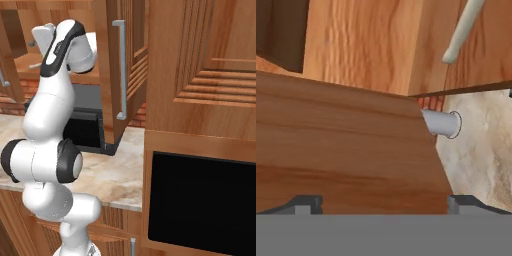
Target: Open the cabinet. Pick the dish brush and place it next to the sink. Then close the cabinet.
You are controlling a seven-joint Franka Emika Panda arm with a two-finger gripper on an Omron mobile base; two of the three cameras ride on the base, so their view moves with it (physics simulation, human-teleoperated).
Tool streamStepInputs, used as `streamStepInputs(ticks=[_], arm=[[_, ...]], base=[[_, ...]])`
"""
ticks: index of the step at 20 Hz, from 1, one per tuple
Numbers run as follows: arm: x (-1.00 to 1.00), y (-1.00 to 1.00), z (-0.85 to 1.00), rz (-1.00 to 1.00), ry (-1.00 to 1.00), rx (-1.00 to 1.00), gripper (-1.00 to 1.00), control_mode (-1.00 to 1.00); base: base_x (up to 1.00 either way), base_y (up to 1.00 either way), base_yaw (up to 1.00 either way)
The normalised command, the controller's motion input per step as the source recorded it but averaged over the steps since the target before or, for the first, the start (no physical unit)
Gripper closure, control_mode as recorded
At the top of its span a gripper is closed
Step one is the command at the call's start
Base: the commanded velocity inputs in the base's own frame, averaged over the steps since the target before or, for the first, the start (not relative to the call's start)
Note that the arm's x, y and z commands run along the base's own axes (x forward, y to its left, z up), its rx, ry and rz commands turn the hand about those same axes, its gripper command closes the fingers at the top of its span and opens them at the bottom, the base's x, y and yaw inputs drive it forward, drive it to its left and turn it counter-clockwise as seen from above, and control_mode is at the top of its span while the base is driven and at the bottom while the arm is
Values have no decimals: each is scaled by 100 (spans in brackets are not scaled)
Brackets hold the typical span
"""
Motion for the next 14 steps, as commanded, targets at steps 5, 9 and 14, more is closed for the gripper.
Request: streamStepInputs(ticks=[5,9,14], arm=[[0,18,11,15,7,4,-100,-100],[-14,27,14,16,5,5,-100,-100],[-40,34,2,18,1,3,-100,-100]], base=[[0,0,0],[0,0,0],[0,0,0]])
